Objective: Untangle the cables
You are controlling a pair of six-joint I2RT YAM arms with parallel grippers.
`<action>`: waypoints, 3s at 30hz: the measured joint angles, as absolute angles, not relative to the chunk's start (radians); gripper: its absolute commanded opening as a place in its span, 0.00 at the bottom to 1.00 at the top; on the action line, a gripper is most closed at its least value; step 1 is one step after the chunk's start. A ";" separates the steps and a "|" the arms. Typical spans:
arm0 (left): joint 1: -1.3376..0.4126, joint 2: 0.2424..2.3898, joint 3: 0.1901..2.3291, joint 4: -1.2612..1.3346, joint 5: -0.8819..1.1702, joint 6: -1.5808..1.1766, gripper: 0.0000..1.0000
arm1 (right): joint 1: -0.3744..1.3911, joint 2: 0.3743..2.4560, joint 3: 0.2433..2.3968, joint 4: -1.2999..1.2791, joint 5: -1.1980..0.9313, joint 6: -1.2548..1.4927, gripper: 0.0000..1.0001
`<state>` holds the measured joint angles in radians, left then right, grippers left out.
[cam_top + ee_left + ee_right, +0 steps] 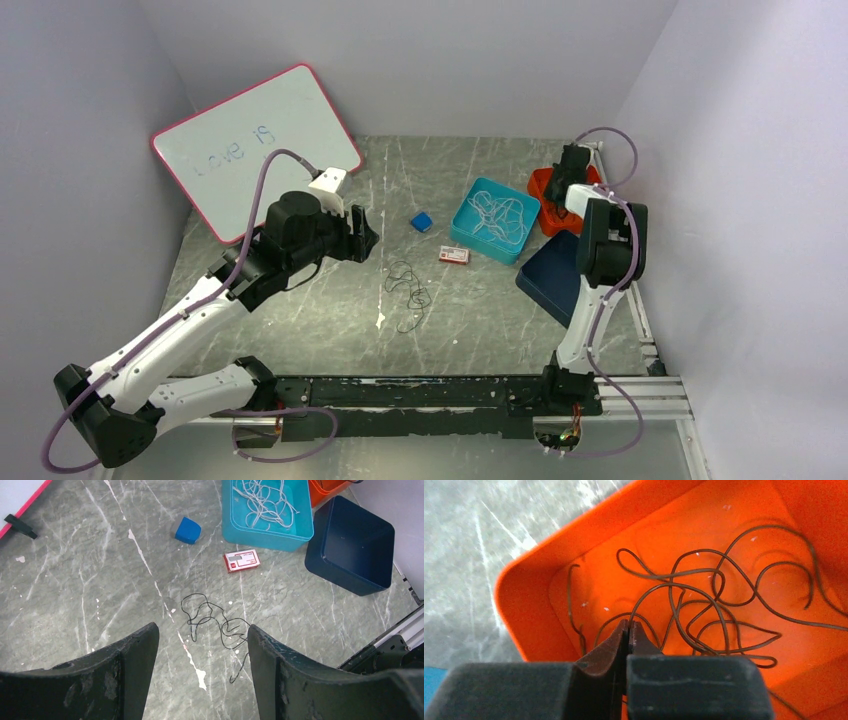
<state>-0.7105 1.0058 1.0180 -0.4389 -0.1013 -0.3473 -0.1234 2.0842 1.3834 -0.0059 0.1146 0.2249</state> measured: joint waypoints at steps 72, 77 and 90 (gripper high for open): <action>-0.709 1.267 0.945 -0.400 -0.004 -0.440 0.66 | 0.487 1.262 0.760 -0.161 -0.373 0.294 0.58; -0.709 1.272 0.945 -0.393 0.001 -0.442 0.66 | 0.574 1.304 0.723 -0.147 -0.397 0.299 0.58; -0.709 1.272 0.945 -0.390 0.002 -0.461 0.65 | 0.663 1.452 0.673 -0.059 -0.345 0.321 0.42</action>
